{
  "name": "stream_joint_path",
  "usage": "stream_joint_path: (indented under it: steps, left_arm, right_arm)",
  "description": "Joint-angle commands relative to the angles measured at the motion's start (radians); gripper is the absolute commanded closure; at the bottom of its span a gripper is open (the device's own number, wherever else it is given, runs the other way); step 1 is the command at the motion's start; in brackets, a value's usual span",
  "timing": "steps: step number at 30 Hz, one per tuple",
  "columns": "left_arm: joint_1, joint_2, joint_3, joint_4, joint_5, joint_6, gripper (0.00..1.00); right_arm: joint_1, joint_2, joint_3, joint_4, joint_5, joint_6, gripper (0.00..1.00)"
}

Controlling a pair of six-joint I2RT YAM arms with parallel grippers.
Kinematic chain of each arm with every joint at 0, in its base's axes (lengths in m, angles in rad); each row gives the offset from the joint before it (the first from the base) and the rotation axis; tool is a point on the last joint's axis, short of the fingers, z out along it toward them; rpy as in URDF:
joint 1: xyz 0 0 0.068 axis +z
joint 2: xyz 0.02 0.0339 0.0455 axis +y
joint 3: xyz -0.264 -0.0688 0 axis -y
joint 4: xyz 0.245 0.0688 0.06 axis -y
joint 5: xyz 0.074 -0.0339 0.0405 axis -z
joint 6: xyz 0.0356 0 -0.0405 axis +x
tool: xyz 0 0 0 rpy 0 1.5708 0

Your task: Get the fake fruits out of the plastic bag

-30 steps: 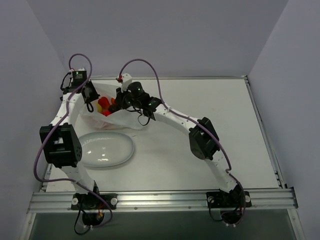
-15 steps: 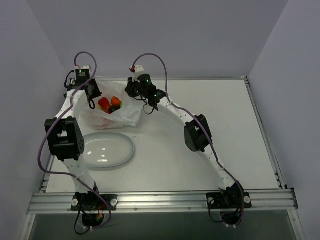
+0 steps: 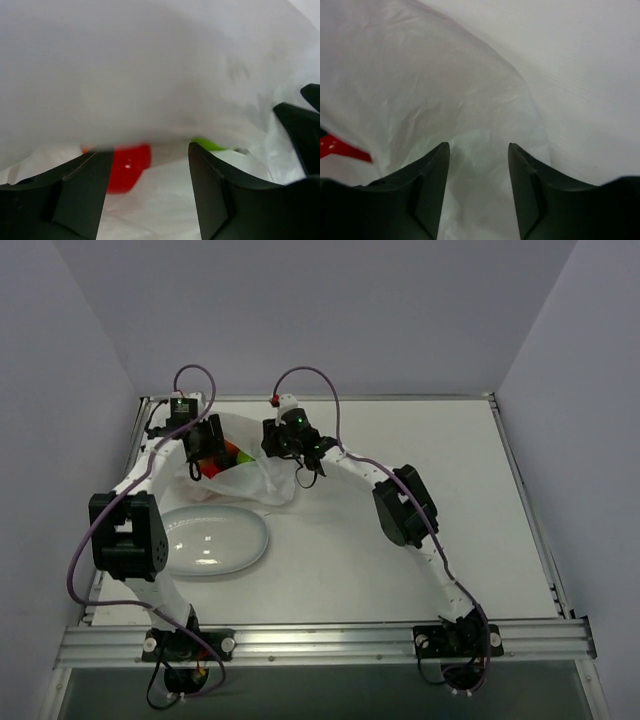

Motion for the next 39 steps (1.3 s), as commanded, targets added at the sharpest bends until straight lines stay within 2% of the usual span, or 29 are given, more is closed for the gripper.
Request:
stream_joint_path:
  steps: [1, 5, 8, 11, 12, 13, 16, 21, 27, 32, 33, 37, 39]
  left_arm:
    - [-0.029, -0.084, 0.021, -0.067, -0.047, -0.002, 0.41]
    - [-0.026, -0.103, -0.051, -0.064, -0.112, -0.028, 0.41]
    - [-0.027, -0.092, -0.082, -0.057, -0.159, -0.041, 0.40]
    - [-0.027, -0.088, -0.106, -0.031, -0.181, -0.042, 0.37]
    - [-0.026, -0.081, -0.108, -0.031, -0.182, -0.035, 0.36]
    - [-0.026, -0.077, -0.108, -0.032, -0.185, -0.031, 0.34]
    - [-0.024, -0.054, -0.112, -0.031, -0.168, -0.018, 0.30]
    - [-0.017, -0.035, -0.116, -0.015, -0.173, -0.008, 0.26]
    - [-0.007, -0.011, -0.125, -0.001, -0.158, -0.005, 0.25]
    - [-0.007, 0.011, -0.117, 0.005, -0.151, -0.010, 0.25]
    - [-0.007, 0.014, -0.113, 0.020, -0.142, -0.011, 0.25]
    - [-0.007, 0.037, -0.091, 0.048, -0.139, -0.018, 0.16]
    - [-0.006, 0.046, -0.077, 0.074, -0.139, -0.028, 0.13]
  right_arm:
    - [0.027, -0.277, -0.061, 0.066, 0.042, -0.048, 0.51]
    - [0.079, -0.373, -0.172, 0.063, 0.039, -0.050, 0.38]
    - [0.148, -0.396, -0.247, 0.099, 0.062, -0.060, 0.37]
    - [0.175, -0.353, -0.259, 0.112, 0.045, -0.041, 0.46]
    - [0.175, -0.323, -0.256, 0.119, 0.034, -0.030, 0.56]
    - [0.173, -0.310, -0.261, 0.142, 0.034, -0.021, 0.61]
    - [0.158, -0.247, -0.253, 0.145, 0.053, -0.004, 0.64]
    - [0.118, -0.175, -0.275, 0.145, 0.051, 0.039, 0.50]
    - [0.112, -0.204, -0.386, 0.182, 0.083, 0.062, 0.36]
    - [0.115, -0.223, -0.433, 0.214, 0.069, 0.076, 0.35]
    - [0.116, -0.226, -0.439, 0.214, 0.069, 0.078, 0.33]
    - [0.119, -0.227, -0.451, 0.216, 0.065, 0.081, 0.26]
    - [0.124, -0.235, -0.459, 0.224, 0.053, 0.084, 0.25]
